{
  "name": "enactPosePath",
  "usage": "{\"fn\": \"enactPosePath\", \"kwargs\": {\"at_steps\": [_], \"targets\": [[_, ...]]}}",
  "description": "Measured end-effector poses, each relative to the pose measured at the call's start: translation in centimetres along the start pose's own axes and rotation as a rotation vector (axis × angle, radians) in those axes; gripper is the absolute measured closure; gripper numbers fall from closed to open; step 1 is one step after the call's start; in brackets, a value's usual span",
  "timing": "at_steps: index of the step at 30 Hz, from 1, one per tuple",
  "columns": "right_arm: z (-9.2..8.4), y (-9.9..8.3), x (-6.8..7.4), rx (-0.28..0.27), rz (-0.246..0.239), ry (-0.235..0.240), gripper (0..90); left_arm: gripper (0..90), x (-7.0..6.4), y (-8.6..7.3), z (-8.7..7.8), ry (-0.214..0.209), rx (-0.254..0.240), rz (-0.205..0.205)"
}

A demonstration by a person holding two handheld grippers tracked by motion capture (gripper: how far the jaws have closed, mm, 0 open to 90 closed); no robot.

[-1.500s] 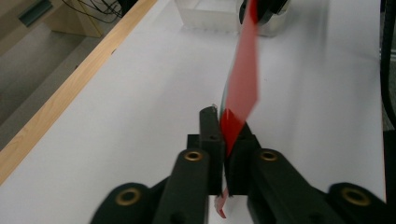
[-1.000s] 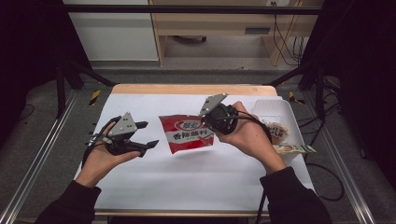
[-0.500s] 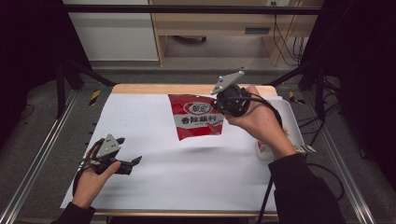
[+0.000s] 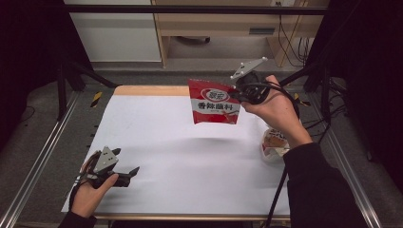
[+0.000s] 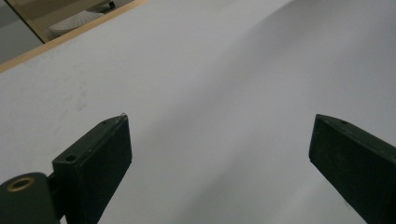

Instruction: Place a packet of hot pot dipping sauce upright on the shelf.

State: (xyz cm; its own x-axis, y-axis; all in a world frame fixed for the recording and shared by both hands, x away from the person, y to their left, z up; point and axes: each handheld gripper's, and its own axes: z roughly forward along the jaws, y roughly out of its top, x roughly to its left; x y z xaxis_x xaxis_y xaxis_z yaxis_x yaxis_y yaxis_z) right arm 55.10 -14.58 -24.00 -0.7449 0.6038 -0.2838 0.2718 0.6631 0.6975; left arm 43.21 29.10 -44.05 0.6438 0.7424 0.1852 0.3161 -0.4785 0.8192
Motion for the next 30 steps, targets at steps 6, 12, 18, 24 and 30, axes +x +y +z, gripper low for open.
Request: {"fn": "enactPosePath", "kwargs": {"at_steps": [6, 12, 18, 24, 30], "targets": [[-0.3, -0.4, -1.2, -0.005, 0.035, -0.043, 89.8, 5.7, 0.1, -0.1, -0.1, 0.025, 0.005, 0.003], [-1.0, -0.7, -2.5, -0.014, 0.062, -0.077, 89.8, 5.7, 0.3, -0.3, 0.1, 0.030, 0.017, -0.001], [-1.8, -1.0, -3.6, -0.034, 0.101, -0.106, 89.9, 5.7, 0.3, -0.3, 0.1, 0.029, 0.018, 0.001], [-2.6, -1.5, -4.5, -0.049, 0.130, -0.141, 89.8, 5.8, 0.3, -0.3, 0.1, 0.030, 0.023, 0.003], [-3.6, -2.0, -5.5, -0.064, 0.165, -0.182, 89.8, 5.7, 0.2, -0.3, 0.1, 0.030, 0.022, -0.001]]}}
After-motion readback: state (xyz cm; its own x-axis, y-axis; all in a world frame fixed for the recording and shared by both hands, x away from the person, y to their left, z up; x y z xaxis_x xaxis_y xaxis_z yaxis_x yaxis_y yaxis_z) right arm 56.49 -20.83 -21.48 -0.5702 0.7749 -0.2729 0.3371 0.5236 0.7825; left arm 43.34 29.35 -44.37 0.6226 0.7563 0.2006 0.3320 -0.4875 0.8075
